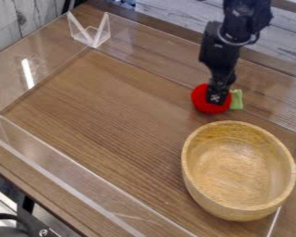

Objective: Move the red object to the right side of the table

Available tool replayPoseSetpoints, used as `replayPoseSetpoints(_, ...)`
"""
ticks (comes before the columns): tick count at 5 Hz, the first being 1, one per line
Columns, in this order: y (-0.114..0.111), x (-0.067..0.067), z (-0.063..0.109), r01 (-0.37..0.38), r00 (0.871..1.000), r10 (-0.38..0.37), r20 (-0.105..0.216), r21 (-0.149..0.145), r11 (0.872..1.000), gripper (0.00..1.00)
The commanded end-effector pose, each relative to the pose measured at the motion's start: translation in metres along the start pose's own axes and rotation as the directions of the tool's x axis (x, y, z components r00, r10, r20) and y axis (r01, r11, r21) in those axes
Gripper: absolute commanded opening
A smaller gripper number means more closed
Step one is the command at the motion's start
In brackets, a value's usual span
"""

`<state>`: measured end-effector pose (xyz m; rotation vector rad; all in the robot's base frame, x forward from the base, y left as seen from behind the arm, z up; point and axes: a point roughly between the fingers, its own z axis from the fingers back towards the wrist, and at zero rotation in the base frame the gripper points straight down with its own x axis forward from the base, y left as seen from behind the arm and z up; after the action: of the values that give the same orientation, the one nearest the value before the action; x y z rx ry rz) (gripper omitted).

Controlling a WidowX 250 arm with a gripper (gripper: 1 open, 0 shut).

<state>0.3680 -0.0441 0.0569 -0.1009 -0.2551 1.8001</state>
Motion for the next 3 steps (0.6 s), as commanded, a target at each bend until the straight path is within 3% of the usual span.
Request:
replayPoseSetpoints(1,-0.0133,0.0025,0.0121,-0.042,0.999,0.041,-0.019,-0.029,0.999,1.0)
replayPoseSetpoints(3,-0.0141,0.0095,0.0062,-0.104,0.994,0.104,-0.011,0.012,0.994,1.0)
